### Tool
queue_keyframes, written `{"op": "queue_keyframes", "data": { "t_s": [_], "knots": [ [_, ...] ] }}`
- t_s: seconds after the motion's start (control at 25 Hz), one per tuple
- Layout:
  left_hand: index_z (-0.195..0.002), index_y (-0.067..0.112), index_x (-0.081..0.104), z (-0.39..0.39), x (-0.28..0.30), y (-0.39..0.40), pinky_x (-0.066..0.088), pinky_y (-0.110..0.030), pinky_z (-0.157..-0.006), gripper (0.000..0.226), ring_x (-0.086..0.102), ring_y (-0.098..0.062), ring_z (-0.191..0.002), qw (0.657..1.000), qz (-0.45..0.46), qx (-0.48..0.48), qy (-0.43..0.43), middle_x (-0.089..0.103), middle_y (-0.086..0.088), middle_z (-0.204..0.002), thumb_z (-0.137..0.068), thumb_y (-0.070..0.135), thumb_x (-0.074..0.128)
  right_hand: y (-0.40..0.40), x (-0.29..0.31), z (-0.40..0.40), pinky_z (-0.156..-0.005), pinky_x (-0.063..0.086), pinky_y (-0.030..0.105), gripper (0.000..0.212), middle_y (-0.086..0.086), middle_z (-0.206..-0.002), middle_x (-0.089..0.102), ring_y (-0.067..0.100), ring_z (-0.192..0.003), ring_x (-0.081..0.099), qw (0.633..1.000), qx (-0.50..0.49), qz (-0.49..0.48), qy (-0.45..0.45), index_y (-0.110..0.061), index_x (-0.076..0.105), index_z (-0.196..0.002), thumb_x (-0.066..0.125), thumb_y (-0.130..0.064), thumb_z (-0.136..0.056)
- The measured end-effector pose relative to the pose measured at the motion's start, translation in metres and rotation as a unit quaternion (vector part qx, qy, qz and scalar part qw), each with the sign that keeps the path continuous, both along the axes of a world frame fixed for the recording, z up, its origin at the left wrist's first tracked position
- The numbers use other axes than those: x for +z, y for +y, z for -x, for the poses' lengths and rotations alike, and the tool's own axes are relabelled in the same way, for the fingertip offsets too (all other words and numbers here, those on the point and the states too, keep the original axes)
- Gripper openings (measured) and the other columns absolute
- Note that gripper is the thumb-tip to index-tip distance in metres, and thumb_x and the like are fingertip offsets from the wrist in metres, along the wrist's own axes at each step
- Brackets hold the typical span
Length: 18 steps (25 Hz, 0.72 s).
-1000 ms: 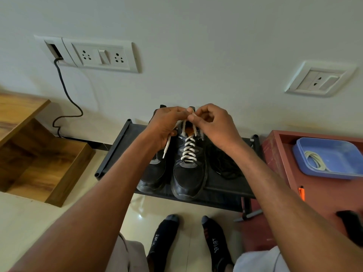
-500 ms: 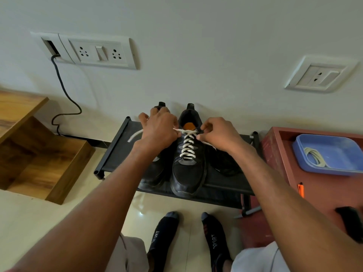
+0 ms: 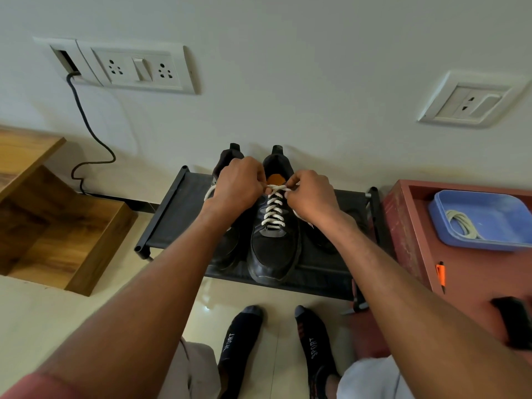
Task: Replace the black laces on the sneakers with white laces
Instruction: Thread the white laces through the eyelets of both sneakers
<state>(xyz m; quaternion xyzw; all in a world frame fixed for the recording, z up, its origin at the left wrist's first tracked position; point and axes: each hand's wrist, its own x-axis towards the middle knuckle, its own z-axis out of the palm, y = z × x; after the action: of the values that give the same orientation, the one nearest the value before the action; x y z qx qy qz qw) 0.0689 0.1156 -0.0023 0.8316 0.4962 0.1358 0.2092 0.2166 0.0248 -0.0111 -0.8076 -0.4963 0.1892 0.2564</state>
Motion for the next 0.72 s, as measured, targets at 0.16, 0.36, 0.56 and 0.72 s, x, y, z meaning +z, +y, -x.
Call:
{"op": "queue_keyframes", "data": {
  "t_s": [0.16,0.36,0.56,0.72],
  "knots": [
    [-0.076,0.009,0.070,0.004,0.001,0.001,0.059,-0.044,-0.072,0.012,0.066,-0.031,-0.078,0.998,-0.007,0.055,0.031,0.069,-0.008,-0.080,-0.086,0.012,0.076,-0.003,0.003,-0.010,-0.066,0.054,0.035,0.012,0.007,-0.082,0.069,0.029,-0.075,0.067,0.996,-0.044,0.019,-0.071,-0.011,0.075,-0.092,0.064,-0.011,-0.092],
    [-0.075,0.004,0.074,0.004,0.007,0.001,0.054,-0.036,-0.062,0.019,0.067,-0.028,-0.073,0.998,0.017,0.046,0.032,0.068,-0.011,-0.072,-0.087,0.018,0.076,0.001,0.012,-0.018,-0.068,0.056,0.035,0.009,0.009,-0.086,0.073,0.025,-0.079,0.069,0.977,-0.118,0.047,0.170,-0.008,0.075,-0.084,0.073,-0.014,-0.090],
    [-0.077,-0.005,0.070,0.007,0.010,0.004,0.044,-0.029,-0.059,0.038,0.053,-0.016,-0.059,0.976,0.130,0.076,-0.155,0.062,-0.006,-0.064,-0.089,0.030,0.076,0.002,0.023,-0.012,-0.070,0.047,0.031,0.019,-0.002,-0.078,0.073,0.015,-0.079,0.066,0.860,-0.143,-0.003,0.489,-0.016,0.075,-0.081,0.071,-0.029,-0.095],
    [-0.079,0.003,0.053,-0.011,0.002,-0.011,0.060,-0.035,-0.070,0.023,0.074,-0.021,-0.073,0.877,0.264,0.083,-0.394,0.077,-0.011,-0.080,-0.101,0.009,0.059,0.005,0.013,0.000,-0.061,0.044,0.027,0.019,0.000,-0.085,0.076,0.012,-0.072,0.070,0.799,-0.146,-0.047,0.581,-0.018,0.072,-0.091,0.069,-0.034,-0.100]
  ]
}}
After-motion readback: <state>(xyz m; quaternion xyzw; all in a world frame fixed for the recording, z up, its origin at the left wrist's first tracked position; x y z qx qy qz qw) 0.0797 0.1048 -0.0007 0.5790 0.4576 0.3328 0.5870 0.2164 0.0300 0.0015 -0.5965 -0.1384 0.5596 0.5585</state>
